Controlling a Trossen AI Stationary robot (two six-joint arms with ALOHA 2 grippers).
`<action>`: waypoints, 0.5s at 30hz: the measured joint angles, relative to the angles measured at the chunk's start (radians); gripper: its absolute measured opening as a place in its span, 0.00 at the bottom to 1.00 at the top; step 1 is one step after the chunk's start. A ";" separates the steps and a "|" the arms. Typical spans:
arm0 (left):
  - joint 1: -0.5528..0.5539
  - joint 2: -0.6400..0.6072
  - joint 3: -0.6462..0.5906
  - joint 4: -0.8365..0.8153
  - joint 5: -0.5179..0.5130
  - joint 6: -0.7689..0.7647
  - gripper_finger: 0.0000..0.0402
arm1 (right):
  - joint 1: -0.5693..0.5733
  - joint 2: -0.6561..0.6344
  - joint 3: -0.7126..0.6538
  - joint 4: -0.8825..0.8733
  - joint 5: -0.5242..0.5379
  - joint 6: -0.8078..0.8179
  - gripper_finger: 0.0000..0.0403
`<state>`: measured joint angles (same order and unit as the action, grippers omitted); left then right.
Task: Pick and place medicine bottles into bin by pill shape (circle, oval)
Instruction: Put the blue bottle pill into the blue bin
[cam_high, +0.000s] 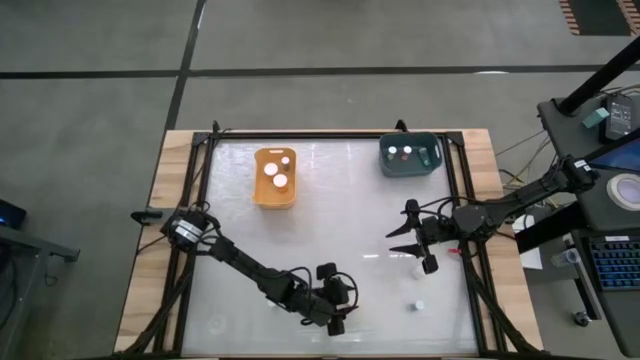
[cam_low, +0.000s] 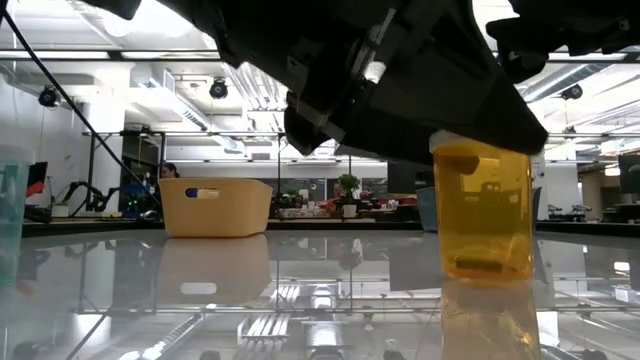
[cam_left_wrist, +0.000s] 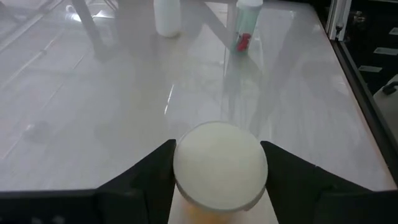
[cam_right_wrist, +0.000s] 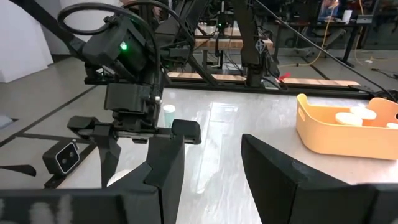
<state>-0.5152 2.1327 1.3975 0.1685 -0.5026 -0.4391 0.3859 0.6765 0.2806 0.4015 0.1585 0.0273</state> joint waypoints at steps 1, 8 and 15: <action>0.000 -0.006 0.000 -0.006 -0.002 0.001 0.47 | 0.000 0.000 0.000 0.000 0.000 0.000 0.37; 0.000 -0.104 -0.001 -0.198 -0.040 0.013 0.48 | 0.000 0.000 0.000 0.000 0.001 0.000 0.37; 0.001 -0.242 -0.019 -0.344 -0.057 0.091 0.48 | 0.000 0.000 0.000 0.000 0.040 0.014 0.37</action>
<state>-0.5138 1.8910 1.3782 -0.1754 -0.5593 -0.3479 0.3859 0.6769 0.2801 0.4019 0.1983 0.0410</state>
